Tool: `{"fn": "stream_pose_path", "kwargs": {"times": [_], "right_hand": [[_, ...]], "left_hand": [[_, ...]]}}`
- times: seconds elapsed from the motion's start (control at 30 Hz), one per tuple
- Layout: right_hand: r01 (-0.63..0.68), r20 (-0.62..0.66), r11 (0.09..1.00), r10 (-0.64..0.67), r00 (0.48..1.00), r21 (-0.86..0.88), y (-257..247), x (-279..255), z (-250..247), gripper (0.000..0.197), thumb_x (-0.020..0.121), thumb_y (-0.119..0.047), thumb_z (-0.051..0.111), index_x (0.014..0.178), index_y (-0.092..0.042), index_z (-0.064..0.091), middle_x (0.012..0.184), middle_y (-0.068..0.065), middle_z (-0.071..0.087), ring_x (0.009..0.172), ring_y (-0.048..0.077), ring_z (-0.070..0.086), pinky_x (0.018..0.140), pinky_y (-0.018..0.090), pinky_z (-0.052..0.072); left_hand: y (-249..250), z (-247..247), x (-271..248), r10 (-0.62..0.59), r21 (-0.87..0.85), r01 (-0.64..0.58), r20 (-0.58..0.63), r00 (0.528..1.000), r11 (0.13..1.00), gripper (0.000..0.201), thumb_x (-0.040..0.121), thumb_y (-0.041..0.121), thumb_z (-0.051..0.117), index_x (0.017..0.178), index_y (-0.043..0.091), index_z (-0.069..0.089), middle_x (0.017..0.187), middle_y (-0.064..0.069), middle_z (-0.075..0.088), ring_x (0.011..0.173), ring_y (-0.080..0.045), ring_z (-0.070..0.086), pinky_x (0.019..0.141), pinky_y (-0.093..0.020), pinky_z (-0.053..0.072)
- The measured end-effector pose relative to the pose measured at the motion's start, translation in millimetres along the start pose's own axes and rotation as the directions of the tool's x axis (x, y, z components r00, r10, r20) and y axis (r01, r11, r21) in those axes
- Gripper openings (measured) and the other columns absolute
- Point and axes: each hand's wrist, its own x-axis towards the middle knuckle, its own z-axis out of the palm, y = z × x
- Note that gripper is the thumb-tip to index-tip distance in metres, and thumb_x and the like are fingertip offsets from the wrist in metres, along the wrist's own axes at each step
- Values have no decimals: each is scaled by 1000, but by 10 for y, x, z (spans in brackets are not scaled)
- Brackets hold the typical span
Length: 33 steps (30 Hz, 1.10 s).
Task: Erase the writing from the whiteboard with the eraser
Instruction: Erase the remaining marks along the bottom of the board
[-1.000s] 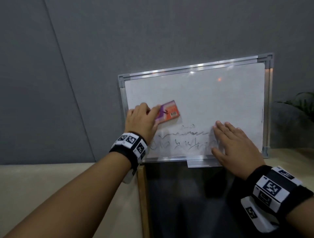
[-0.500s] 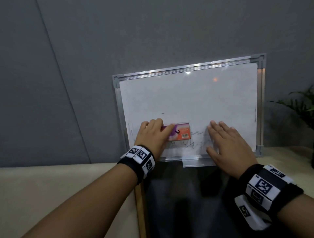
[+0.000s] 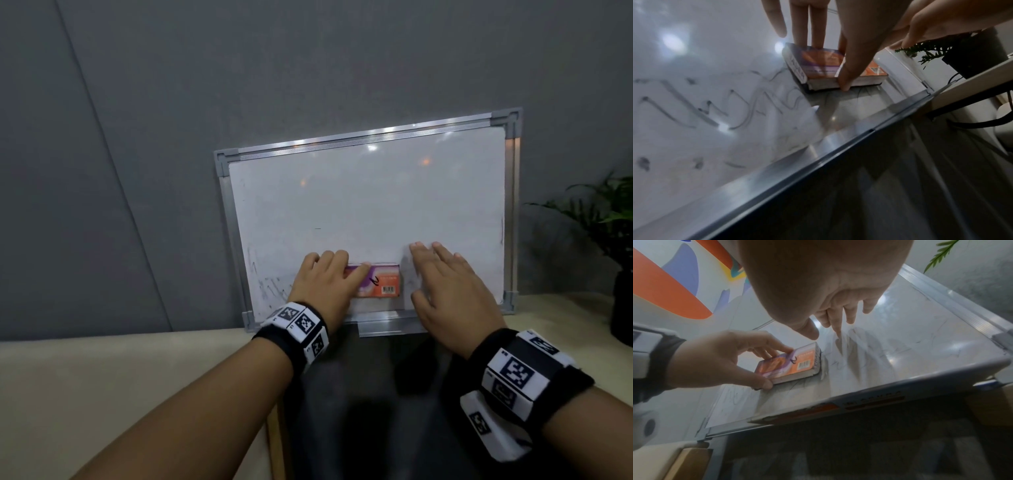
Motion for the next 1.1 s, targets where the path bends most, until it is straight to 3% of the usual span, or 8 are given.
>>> {"fn": "stream_pose_path", "kwargs": {"times": [0.3,0.53,0.77,0.97,1.1], "right_hand": [[11,-86,999,-8,996,37,-20,12,-23,66,84,-34,29,147,-17,26,151,3,35,143,19,21,117,32,10],[22,-121,999,-18,993,31,-9,21,-13,62,90,-35,48,146,-16,29,151,2,35,143,18,21,117,32,11],[148,-181,988,-153,972,-36,41,52,45,60,70,-27,74,126,-14,54,141,7,48,134,27,38,113,39,24],[200,-221,977,-211,952,-72,145,66,70,54,69,-18,73,121,-10,59,137,12,51,127,32,46,110,45,32],[226,-299,970,-243,923,-91,197,53,91,39,79,-16,65,118,-15,62,122,13,60,109,31,54,98,42,42]], "left_hand": [[-179,-197,281,-159,-16,158,-76,984,987,52,69,20,76,119,19,61,88,-6,55,75,-26,51,73,-38,41],[202,30,26,15,17,-16,65,998,1000,69,53,23,78,120,23,60,91,-5,53,80,-26,50,78,-38,40],[190,-98,332,-3,-30,2,-45,999,1000,56,66,24,75,120,19,63,90,-5,56,78,-26,52,74,-37,39],[354,-171,455,56,-76,-60,-53,997,995,47,73,20,68,119,14,62,90,-4,57,78,-25,51,75,-38,40],[320,-178,469,68,-82,-69,-9,998,994,48,73,21,66,120,12,62,95,-4,60,81,-26,55,80,-39,42]]}}
